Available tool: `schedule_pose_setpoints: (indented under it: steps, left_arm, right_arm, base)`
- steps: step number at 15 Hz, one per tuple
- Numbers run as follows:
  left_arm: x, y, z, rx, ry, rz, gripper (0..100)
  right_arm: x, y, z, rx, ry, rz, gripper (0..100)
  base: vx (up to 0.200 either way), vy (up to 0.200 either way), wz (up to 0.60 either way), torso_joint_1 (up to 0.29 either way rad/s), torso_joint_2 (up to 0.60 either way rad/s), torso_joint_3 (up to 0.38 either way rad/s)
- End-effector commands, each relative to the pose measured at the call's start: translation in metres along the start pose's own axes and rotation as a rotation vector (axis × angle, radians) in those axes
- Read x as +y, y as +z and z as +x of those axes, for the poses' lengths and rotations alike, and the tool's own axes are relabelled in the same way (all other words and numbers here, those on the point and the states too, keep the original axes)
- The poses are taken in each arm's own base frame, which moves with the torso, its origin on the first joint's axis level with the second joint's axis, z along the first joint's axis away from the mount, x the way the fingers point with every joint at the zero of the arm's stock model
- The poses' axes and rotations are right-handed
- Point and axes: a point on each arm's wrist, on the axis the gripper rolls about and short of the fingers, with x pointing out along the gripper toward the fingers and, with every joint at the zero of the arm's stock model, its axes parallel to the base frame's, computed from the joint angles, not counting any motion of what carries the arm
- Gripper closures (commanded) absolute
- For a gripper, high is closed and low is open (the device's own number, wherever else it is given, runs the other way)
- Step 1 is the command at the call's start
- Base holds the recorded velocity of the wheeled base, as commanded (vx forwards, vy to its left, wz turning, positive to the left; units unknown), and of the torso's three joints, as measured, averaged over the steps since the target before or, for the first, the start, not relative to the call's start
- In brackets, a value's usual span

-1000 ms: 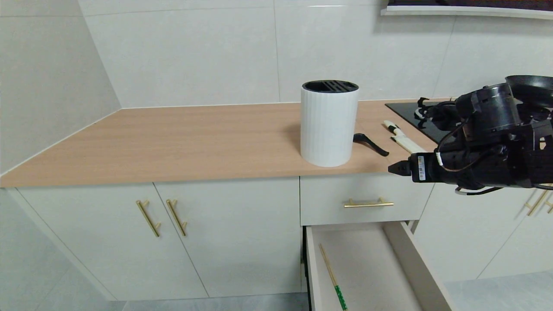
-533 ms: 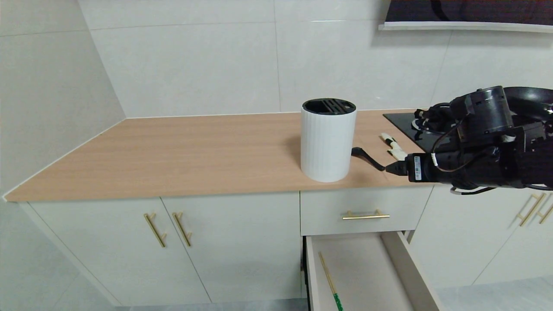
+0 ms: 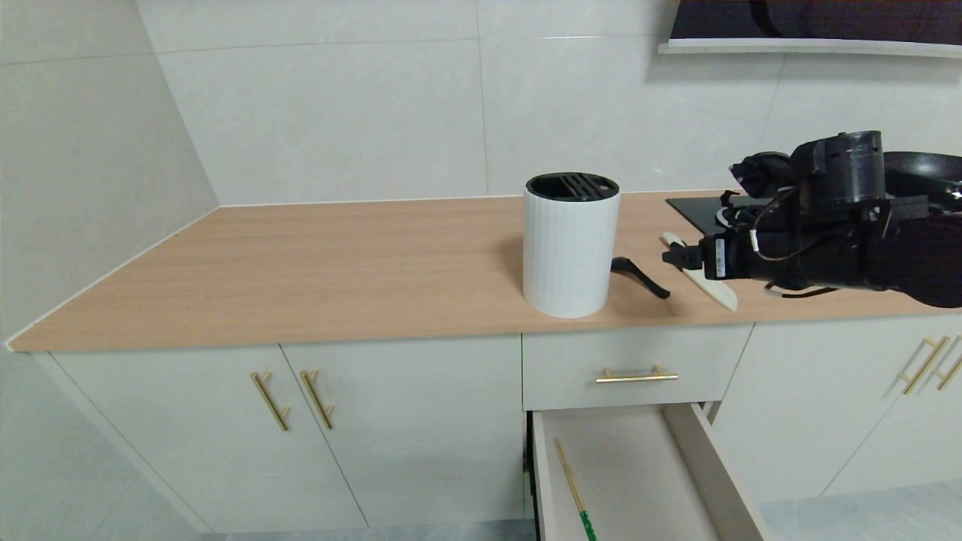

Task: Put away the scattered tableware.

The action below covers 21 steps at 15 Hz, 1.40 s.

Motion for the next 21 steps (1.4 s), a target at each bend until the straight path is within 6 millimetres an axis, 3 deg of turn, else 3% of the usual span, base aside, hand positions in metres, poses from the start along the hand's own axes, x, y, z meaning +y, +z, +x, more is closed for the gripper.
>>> schedule_pose_setpoints:
  steps: [1,4,12,21]
  left_arm:
    - [0.000,0.000,0.000,-0.001,0.000,0.000,0]
    - [0.000,0.000,0.000,0.001,0.000,-0.001,0]
    - [0.000,0.000,0.000,0.001,0.000,0.000,0]
    - [0.000,0.000,0.000,0.001,0.000,0.000,0]
  right_arm:
    - [-0.013,0.003,0.037,0.003,0.029,0.002,0]
    - [-0.015,-0.021,0.068,0.079,0.055,-0.001,0]
    - [-0.029,-0.051,0.125,-0.019,0.074,-0.012,0]
    - [-0.039,-0.068,0.154,0.005,0.035,-0.003,0]
  base:
    - [0.000,0.000,0.00,0.000,0.00,0.000]
    - [0.000,0.000,0.00,0.000,0.00,0.000]
    - [0.000,0.000,0.00,0.000,0.00,0.000]
    - [0.000,0.000,0.00,0.000,0.00,0.000]
